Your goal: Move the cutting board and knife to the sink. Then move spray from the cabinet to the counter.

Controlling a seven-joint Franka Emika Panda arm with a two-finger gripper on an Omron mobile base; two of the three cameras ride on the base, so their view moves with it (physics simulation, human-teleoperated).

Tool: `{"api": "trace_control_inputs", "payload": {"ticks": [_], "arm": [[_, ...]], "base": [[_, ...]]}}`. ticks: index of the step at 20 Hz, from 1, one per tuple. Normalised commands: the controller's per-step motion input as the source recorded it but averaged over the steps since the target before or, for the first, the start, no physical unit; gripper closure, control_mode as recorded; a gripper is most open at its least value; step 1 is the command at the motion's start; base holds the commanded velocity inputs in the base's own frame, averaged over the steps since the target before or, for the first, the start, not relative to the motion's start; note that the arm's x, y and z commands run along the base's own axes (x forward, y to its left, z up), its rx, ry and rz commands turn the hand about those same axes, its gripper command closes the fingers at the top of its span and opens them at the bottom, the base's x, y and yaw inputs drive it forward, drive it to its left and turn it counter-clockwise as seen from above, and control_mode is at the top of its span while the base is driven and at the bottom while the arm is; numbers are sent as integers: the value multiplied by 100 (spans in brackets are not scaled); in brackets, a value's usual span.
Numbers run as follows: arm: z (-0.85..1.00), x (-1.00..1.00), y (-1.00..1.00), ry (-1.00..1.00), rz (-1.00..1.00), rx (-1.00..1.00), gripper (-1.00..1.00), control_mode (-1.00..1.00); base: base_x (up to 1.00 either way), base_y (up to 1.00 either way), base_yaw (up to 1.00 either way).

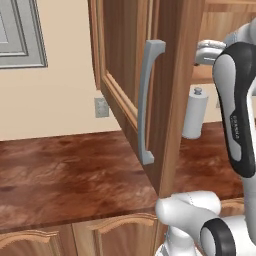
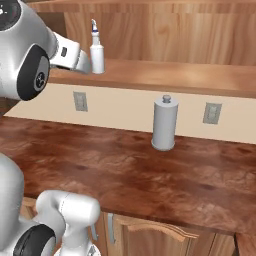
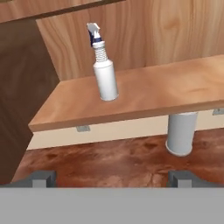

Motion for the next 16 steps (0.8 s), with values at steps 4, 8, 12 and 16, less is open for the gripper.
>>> {"api": "trace_control_inputs", "payload": {"ticks": [4, 8, 12, 16], "arm": [[0, 67, 0, 1, 0, 0, -100, -100], [5, 66, 0, 2, 0, -1, -100, -100], [21, 57, 0, 2, 1, -3, -100, -100], [16, 39, 0, 0, 4, -5, -100, -100]], "base": [[0, 0, 0], [0, 0, 0], [0, 0, 0], [0, 0, 0]]}}
